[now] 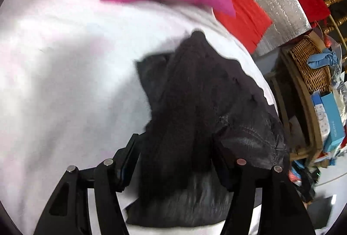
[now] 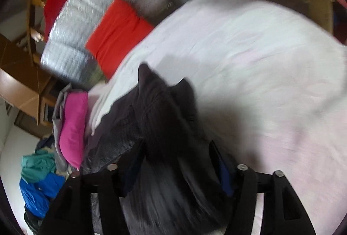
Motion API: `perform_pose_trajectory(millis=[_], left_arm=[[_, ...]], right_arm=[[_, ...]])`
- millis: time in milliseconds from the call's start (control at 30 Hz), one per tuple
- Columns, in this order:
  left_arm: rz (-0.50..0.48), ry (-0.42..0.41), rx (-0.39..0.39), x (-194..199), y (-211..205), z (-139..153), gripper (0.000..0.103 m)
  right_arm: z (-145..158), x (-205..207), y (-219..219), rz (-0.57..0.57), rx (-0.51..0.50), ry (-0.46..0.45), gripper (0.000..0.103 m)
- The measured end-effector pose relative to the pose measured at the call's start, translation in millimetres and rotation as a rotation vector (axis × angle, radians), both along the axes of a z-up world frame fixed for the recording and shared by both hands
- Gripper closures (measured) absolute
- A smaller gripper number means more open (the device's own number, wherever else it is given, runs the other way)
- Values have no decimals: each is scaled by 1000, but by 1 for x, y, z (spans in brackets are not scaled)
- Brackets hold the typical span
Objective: Fold large clothes
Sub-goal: 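Lift the jacket edge with both tools and fold it over the bundle, then press the folded bundle flat onto the blanket with both tools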
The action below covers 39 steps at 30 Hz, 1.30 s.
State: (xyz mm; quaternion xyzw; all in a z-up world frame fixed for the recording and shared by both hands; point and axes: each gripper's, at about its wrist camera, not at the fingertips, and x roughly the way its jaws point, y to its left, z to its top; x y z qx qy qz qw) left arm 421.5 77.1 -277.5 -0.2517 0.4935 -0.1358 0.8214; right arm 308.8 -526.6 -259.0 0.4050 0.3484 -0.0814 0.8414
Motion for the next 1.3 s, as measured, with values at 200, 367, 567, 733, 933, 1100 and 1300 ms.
perform_pose_trajectory(millis=[200, 367, 567, 733, 933, 1100, 1300], left_arm=[[71, -252, 260, -66, -1, 50, 35], [-44, -302, 356, -104, -47, 46, 27], [-62, -124, 215, -98, -55, 17, 27], [-58, 2, 103, -79, -48, -1, 27], [-31, 22, 20, -69, -44, -5, 27], [-26, 21, 111, -67, -60, -12, 26], [-64, 26, 168, -70, -75, -7, 26]], right_arm=[[8, -67, 2, -23, 104, -59, 33], [-2, -65, 43, 56, 127, -15, 32], [-28, -33, 73, 50, 175, 67, 32], [-40, -17, 81, 6, 154, 83, 32], [-11, -16, 101, 32, -75, 17, 66], [-9, -11, 111, 55, -169, 38, 68], [-18, -15, 103, 77, -54, 84, 63]])
